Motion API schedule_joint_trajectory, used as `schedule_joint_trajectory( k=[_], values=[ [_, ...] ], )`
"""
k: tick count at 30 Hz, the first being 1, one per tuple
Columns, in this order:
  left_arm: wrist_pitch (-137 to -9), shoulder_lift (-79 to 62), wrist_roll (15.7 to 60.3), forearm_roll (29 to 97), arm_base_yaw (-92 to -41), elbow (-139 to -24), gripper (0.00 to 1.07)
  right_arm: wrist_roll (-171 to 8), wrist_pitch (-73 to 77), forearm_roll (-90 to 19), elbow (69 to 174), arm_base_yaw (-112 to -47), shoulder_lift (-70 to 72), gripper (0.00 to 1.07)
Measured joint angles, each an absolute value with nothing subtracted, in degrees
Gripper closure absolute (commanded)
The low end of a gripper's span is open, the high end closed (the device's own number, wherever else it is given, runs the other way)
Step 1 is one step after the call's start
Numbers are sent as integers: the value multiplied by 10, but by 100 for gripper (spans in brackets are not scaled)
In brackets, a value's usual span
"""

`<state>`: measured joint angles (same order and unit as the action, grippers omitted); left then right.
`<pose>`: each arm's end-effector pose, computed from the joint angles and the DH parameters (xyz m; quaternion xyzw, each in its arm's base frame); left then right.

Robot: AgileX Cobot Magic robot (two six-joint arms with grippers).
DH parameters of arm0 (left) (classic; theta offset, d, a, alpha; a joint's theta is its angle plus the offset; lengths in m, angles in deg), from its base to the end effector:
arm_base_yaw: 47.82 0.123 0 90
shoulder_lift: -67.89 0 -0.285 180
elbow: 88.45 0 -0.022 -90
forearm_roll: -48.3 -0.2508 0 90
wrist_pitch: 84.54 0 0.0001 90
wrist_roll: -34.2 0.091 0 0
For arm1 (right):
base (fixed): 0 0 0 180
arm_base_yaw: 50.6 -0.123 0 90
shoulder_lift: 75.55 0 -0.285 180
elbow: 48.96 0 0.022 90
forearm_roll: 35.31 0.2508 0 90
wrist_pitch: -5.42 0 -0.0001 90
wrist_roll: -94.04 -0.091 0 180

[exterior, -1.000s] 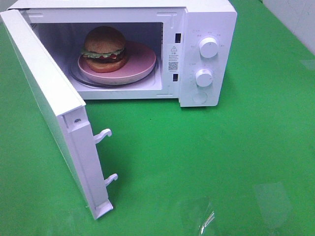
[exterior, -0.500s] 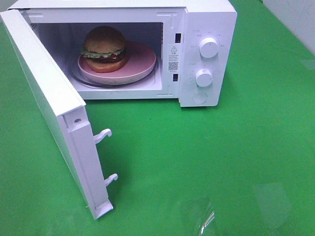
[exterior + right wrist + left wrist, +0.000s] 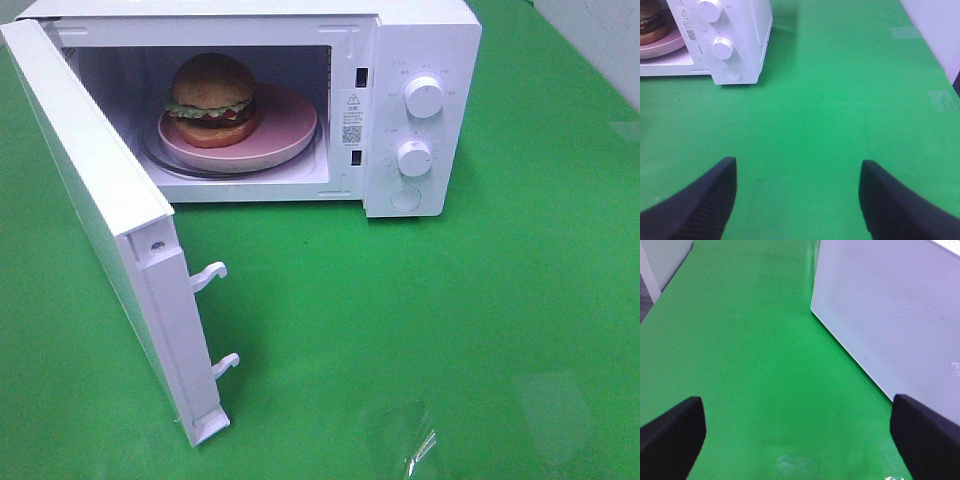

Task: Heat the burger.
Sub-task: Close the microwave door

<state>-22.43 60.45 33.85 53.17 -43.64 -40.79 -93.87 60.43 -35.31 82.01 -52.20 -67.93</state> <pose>-0.0083 -0.0075 0.2800 -0.0311 0.8523 -0.0250 0.5216 -0.0005 0.0000 0.2834 0.0455 0.8261 0.0466 0.5597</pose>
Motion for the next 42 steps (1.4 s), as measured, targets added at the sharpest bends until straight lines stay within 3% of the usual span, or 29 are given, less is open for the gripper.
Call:
schedule_joint_trajectory(
  k=[5, 42],
  values=[
    [-224, 604, 339, 532, -436, -408, 15, -939, 605, -353, 820, -522, -679, 29],
    [-224, 604, 339, 532, -436, -408, 15, -938, 605, -353, 820, -522, -679, 32]
  ],
)
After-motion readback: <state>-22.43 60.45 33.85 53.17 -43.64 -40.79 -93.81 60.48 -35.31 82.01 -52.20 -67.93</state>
